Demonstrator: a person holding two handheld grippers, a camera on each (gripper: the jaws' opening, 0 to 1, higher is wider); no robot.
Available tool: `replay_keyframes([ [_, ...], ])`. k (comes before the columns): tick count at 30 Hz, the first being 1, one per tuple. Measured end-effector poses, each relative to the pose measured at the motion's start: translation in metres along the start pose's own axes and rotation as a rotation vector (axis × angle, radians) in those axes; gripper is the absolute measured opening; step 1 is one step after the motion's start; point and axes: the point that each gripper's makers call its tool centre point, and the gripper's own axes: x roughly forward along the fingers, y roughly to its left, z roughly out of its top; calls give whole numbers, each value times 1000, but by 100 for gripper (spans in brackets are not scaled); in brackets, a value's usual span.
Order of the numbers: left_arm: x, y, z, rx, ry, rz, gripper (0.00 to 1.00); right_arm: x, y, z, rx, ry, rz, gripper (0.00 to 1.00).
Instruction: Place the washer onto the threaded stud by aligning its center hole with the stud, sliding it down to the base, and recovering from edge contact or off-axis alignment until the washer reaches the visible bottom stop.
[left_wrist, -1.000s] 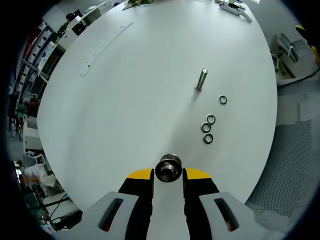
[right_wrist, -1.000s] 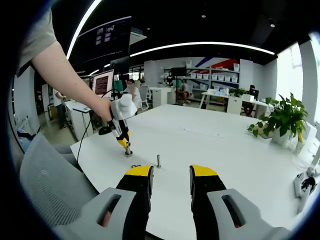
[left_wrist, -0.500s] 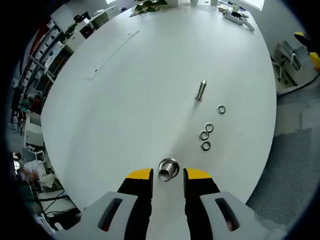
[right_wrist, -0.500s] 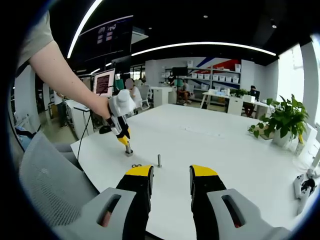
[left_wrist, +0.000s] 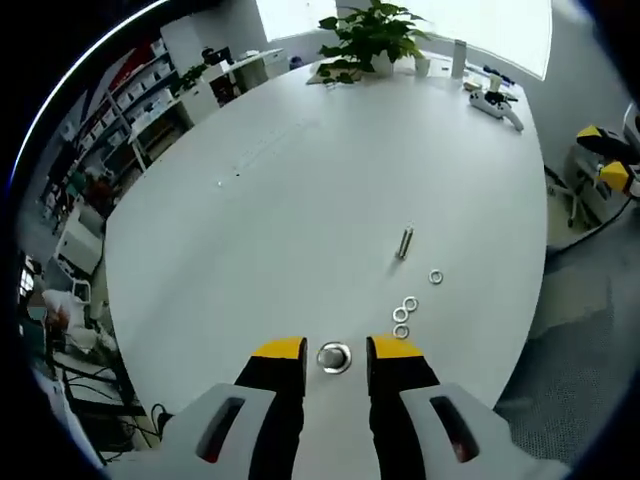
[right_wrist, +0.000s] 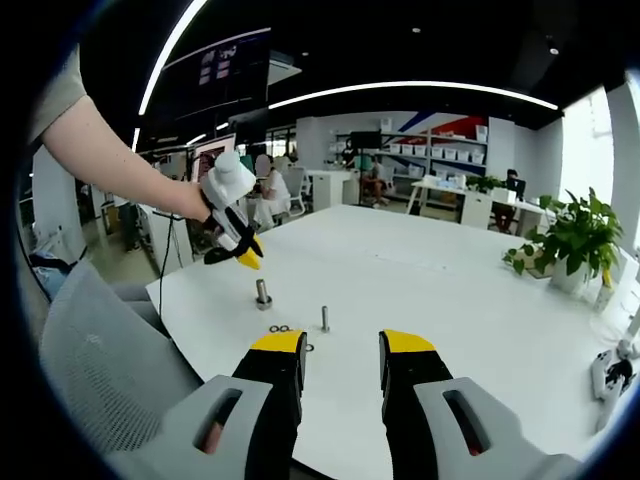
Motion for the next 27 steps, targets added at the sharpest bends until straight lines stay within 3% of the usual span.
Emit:
replay_keyframes([
  [7,-19,-3,4,-91,-117,24,22,1,4,-1,-19,11,14,31],
  [13,-26,-9,4,-91,-158,31,24,2,5,-3,-16,22,19,31],
  [17,-37,-13,11,-130,-226,36,25,3,6,-4,-26,24,23,31],
  [22,-45,-24,12,-122,-265,27,27,2,5,-3,-23,21,21,31],
  [27,-56,-31,13,-166,-322,32,27,2,6,-4,-26,25,21,31],
])
